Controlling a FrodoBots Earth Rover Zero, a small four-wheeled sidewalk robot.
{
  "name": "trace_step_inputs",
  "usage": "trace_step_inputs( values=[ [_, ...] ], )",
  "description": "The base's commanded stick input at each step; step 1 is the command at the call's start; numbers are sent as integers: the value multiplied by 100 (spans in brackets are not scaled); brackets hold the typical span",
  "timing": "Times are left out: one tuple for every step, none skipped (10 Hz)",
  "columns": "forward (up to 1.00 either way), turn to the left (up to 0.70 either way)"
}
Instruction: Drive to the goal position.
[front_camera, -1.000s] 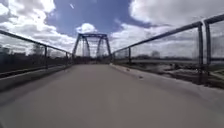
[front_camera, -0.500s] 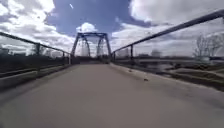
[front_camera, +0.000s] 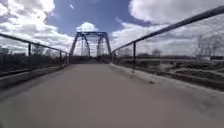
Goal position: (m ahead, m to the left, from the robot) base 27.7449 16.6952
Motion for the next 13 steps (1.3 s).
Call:
trace_step_inputs(
  values=[
    [100,0],
    [100,0],
    [100,0],
    [100,0],
    [100,0],
    [100,0],
    [100,0],
    [100,0],
    [100,13],
    [100,27],
    [100,27],
    [100,0],
    [100,0]
  ],
)
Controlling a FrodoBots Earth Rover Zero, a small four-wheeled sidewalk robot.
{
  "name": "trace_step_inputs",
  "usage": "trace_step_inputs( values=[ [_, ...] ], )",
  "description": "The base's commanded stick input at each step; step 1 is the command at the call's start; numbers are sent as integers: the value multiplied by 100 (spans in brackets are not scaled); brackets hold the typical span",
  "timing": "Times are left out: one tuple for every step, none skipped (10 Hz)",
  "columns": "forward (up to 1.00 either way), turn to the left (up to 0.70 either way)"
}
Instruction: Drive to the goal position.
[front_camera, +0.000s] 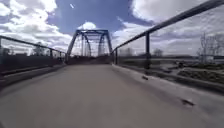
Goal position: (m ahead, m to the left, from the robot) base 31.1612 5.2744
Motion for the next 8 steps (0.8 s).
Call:
trace_step_inputs(
  values=[
    [100,0],
    [100,0],
    [100,0],
    [100,0],
    [100,0],
    [100,0],
    [100,0],
    [100,6]
  ],
)
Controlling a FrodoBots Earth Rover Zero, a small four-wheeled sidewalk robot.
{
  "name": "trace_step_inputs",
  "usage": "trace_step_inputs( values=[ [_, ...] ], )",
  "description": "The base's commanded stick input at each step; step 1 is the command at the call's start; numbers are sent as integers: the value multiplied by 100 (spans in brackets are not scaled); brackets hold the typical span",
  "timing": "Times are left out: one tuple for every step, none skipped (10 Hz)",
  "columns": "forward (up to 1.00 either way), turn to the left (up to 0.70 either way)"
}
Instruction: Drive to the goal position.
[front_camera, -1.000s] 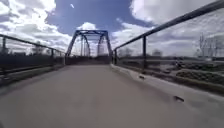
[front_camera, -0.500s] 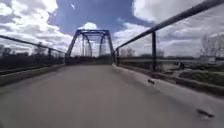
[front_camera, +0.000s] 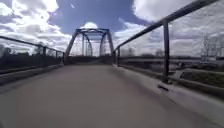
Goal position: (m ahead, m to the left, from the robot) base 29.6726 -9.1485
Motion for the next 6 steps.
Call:
trace_step_inputs(
  values=[
    [100,27],
    [100,27],
    [100,26],
    [100,0],
    [100,0],
    [100,0]
  ],
)
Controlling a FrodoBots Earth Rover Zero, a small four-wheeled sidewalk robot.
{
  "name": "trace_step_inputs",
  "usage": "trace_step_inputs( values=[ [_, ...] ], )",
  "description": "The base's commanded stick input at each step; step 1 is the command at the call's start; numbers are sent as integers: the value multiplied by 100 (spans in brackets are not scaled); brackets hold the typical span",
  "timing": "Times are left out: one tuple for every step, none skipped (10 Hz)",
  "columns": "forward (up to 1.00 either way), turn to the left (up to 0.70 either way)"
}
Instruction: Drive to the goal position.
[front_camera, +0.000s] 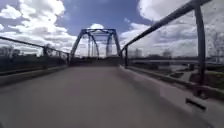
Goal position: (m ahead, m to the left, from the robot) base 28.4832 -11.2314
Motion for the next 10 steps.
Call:
trace_step_inputs(
  values=[
    [100,1],
    [100,21],
    [100,6],
    [100,0],
    [100,0],
    [100,0],
    [100,0],
    [100,0],
    [100,0],
    [100,0]
  ],
)
